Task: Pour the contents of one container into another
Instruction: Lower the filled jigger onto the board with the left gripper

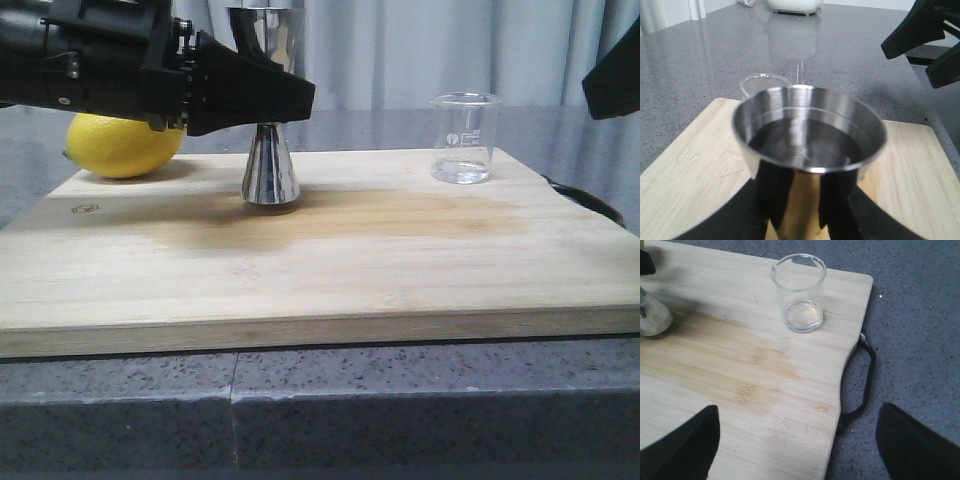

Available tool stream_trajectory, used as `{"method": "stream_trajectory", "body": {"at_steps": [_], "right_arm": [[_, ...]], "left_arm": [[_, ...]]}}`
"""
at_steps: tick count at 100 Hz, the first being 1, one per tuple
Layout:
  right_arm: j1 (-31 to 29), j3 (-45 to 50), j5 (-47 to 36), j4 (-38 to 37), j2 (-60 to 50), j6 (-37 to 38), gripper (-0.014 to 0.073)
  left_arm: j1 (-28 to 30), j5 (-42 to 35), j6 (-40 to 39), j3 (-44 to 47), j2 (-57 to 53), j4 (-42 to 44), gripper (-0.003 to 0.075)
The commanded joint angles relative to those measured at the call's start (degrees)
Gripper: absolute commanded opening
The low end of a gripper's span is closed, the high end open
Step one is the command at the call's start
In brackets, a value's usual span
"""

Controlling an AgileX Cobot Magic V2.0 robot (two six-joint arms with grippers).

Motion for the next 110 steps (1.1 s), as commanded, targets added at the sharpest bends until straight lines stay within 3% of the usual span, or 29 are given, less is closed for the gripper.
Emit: {"method": "stream_trajectory", "body": {"at_steps": [1,110], "right_arm": [[0.01,-1.45,-4.73,-0.41,-0.69,-0.1,0.0555],[0.01,-1.45,-5.57,-0.53,-0.69,-0.1,0.0555]], "left_arm": [[-0.4,6.65,0.17,-1.71,-2.29,-5.0,0.022],[-0.4,2.67,0.2,-1.71,-2.29,-4.66,0.022]]}}
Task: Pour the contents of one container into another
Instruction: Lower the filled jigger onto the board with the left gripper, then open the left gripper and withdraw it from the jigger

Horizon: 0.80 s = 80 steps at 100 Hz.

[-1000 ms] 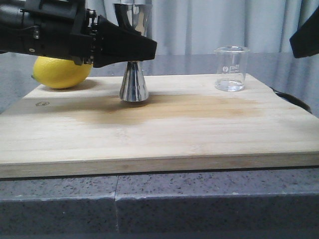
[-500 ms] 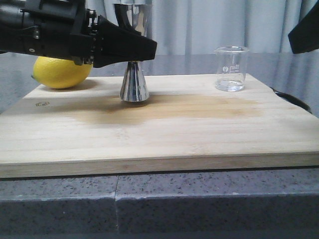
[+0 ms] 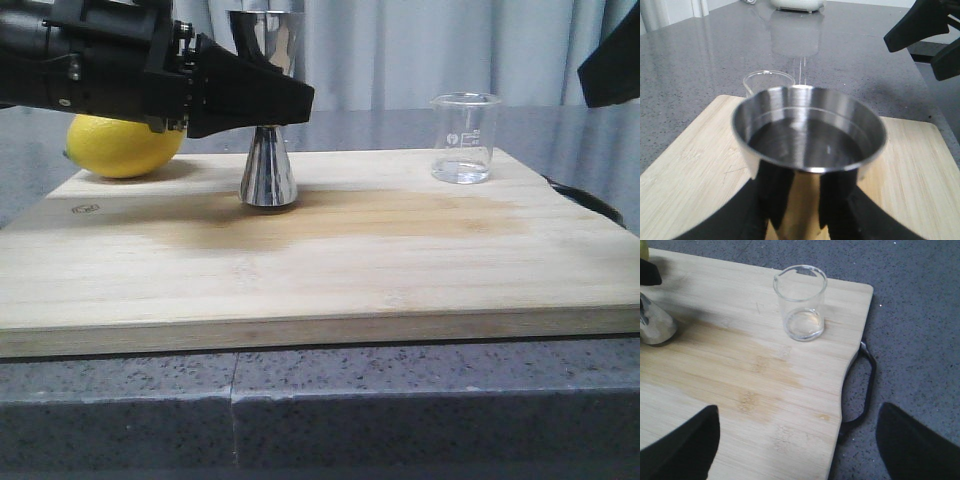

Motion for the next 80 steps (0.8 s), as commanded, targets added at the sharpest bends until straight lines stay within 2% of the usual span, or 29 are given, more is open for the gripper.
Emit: {"method": "stream_trajectory", "body": {"at_steps": [1,23,64,71,80], "right_arm": [[0.01,-1.45,-4.19,-0.53,-0.69,-0.1,0.0555],[0.01,-1.45,-4.89,-0.53,-0.69,-0.1,0.0555],[0.01,-1.45,-5.54,-0.63,-0.69,-0.1,0.0555],[0.01,-1.45,-5.54,-0.63,-0.69,-0.1,0.0555],[0.01,-1.45,-5.54,-0.63,-0.69,-0.1,0.0555]], "left_arm": [[-0.4,3.43,0.2,-1.71,-2.29,-4.66,0.022],[-0.4,2.23,0.2,-1.71,-2.03,-4.74,0.022],[-0.4,4.56,0.2,-1.71,-0.37,-4.75,0.0226],[-0.4,4.71,0.2,-1.71,-0.37,-4.75,0.026],[-0.4,4.71,0.2,-1.71,-0.37,-4.75,0.036]]}}
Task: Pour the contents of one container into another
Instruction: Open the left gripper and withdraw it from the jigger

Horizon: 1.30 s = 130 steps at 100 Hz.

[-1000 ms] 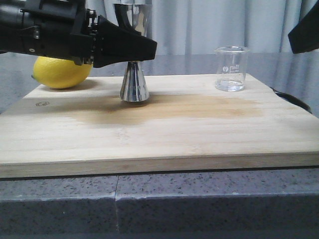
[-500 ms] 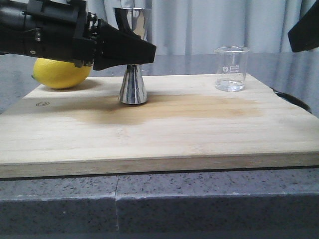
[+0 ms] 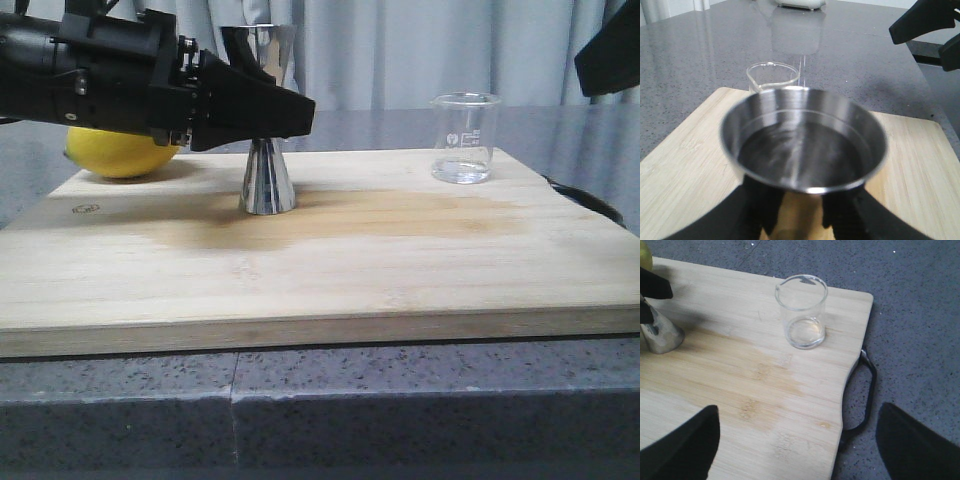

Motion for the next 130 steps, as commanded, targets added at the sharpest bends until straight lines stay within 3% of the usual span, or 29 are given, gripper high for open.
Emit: {"method": "stream_trajectory", "body": {"at_steps": [1,11,18,29,43,72,103,130], "right_arm": [[0.01,-1.45,-4.26,-0.63,-0.69,-0.1,0.0555],[0.01,-1.45,-4.26,-0.63,-0.69,-0.1,0.0555],[0.01,-1.45,-4.15,-0.63,-0.69,-0.1,0.0555],[0.01,-1.82,-3.13,-0.63,-0.69,-0.1,0.0555],[0.01,-4.47,3.79,-0.63,-0.69,-0.1,0.0555],[0.01,-12.38,21.47,-0.4,-0.69,-0.1,0.0555],[-1.66,-12.88,26.7,-1.16,-0.95,-0.1,0.0555],[-4.15,-12.88,28.17,-1.29,-5.44,1.45,0.0555]], "left_arm": [[-0.4,4.17,0.2,-1.59,-2.16,-4.24,0.037],[-0.4,3.92,0.2,-1.59,-2.26,-4.24,0.0501],[-0.4,2.34,-0.7,-1.59,-2.98,-3.95,0.0552],[-0.4,-1.81,-4.02,-1.83,-6.02,0.02,0.0561],[-0.4,-10.06,-13.69,-1.83,-11.46,8.7,0.056],[-0.4,-14.51,-43.76,-4.88,-22.35,34.92,0.0558],[-0.4,-13.2,-81.72,-7.66,-36.1,70.33,0.0558],[-0.4,-7.62,-105.23,-7.52,-47.47,86.35,0.0558]]}}
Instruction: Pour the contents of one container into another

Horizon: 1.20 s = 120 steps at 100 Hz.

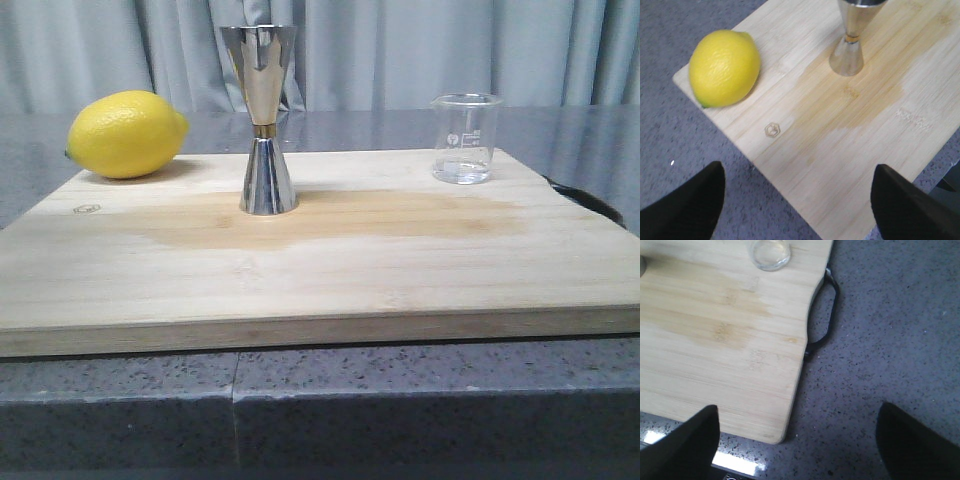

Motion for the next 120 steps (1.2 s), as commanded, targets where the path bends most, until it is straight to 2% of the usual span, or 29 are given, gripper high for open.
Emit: {"method": "stream_trajectory", "body": {"at_steps": [1,36,61,68,85,92,106,114,120], "right_arm": [[-1.02,-1.9,-2.14,-0.93,-2.29,0.57,0.0555],[-1.46,0.86,-3.16,-1.85,-13.1,1.15,0.0555],[-1.46,2.1,-2.9,-3.4,-15.26,1.15,0.0535],[-1.46,2.1,-2.9,-3.4,-15.26,1.15,0.0468],[-1.46,2.1,-3.0,-3.4,-15.26,1.15,0.0155],[-1.46,2.1,-3.0,-3.4,-15.26,1.15,0.006],[-1.46,2.1,-3.11,-3.4,-15.15,1.15,-0.0046],[-1.46,2.1,-3.49,-3.4,-15.15,1.15,-0.0056],[-1.46,2.1,-3.63,-3.4,-15.15,1.15,-0.0056]], "left_arm": [[-0.4,-0.3,-8.47,-1.76,-4.61,4.03,0.0558],[-0.4,-5.09,-29.68,10.35,-19.71,14.12,0.0544],[-0.4,-10.6,-30.43,14.54,-23.76,14.66,0.0449],[-0.4,-10.74,-30.43,14.67,-23.66,14.66,0.0403],[-0.4,-10.74,-30.43,14.79,-23.66,14.66,0.023],[-0.4,-10.74,-30.43,14.79,-23.66,14.66,0.016],[-0.4,-10.74,-30.43,14.79,-23.66,14.66,0.0038],[-0.4,-10.74,-30.43,14.79,-23.66,14.66,-0.002],[-0.4,-10.74,-30.43,14.79,-23.66,14.66,-0.0019]]}}
